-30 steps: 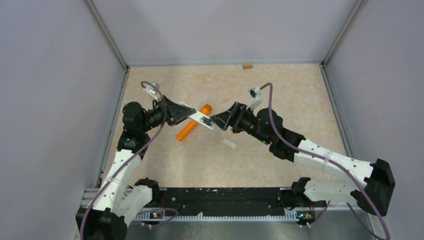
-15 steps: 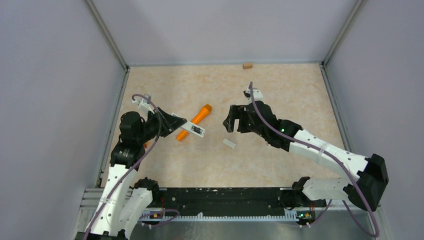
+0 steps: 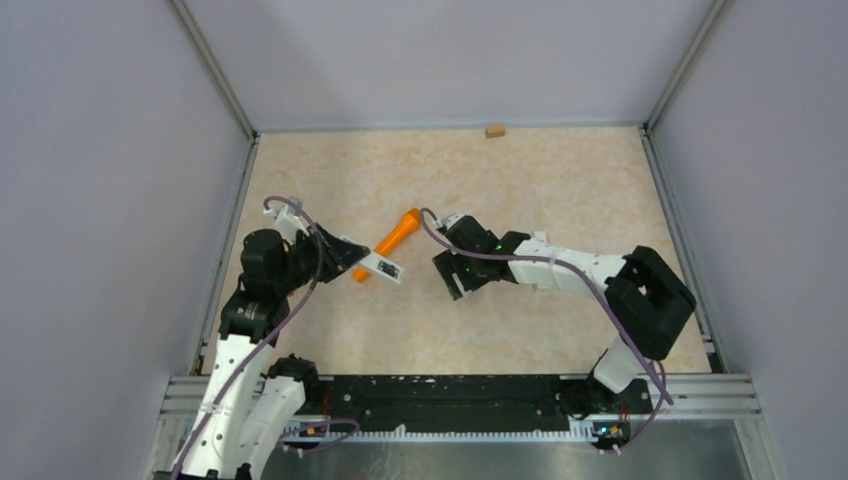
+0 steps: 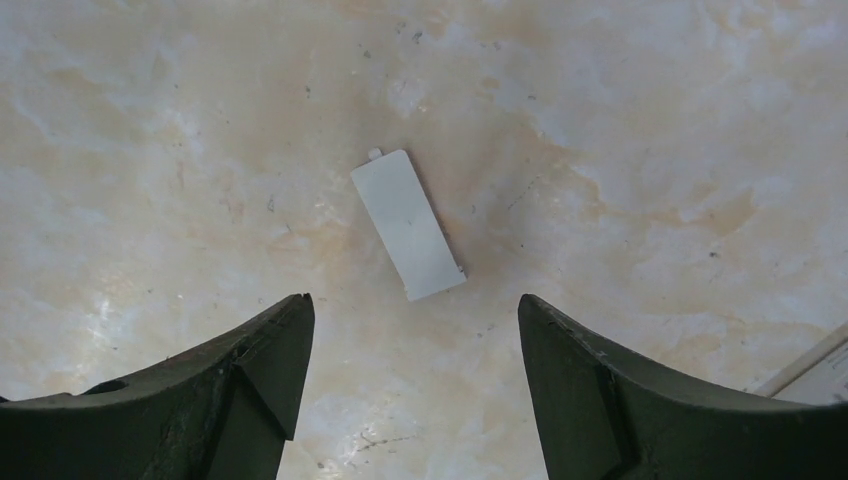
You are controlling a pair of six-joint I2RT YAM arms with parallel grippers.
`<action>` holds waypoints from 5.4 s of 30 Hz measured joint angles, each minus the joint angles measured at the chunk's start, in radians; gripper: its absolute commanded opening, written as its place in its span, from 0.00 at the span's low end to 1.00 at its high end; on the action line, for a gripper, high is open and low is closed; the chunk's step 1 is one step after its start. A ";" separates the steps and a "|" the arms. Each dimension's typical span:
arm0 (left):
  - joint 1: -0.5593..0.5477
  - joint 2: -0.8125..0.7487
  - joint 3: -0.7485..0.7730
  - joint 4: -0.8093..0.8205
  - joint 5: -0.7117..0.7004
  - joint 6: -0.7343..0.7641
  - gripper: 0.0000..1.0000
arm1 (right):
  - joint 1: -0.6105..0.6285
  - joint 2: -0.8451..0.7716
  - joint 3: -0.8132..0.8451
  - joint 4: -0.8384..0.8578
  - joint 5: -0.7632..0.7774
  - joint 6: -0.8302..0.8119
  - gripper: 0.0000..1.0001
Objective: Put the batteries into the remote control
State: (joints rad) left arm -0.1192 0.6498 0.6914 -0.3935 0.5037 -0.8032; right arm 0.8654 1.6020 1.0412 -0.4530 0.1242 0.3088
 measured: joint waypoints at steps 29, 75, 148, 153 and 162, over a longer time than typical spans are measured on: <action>0.001 0.062 -0.013 -0.006 0.031 0.089 0.00 | -0.052 0.214 0.120 -0.116 -0.196 -0.429 0.39; -0.174 0.485 -0.190 0.623 0.016 -0.015 0.00 | -0.010 -0.075 0.134 -0.181 -0.176 -0.420 0.23; -0.215 0.636 -0.195 0.864 0.147 -0.183 0.00 | 0.044 0.015 0.236 -0.196 -0.249 -0.397 0.26; -0.212 0.636 -0.195 0.866 0.151 -0.198 0.00 | 0.044 0.024 0.255 -0.217 -0.249 -0.394 0.30; -0.200 0.636 -0.195 0.864 0.154 -0.224 0.00 | 0.044 0.035 0.272 -0.228 -0.251 -0.392 0.40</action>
State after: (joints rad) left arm -0.3191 1.2858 0.4965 0.4706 0.6575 -1.0267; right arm 0.9096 1.6367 1.3128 -0.6811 -0.1268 -0.0830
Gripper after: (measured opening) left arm 0.287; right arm 0.379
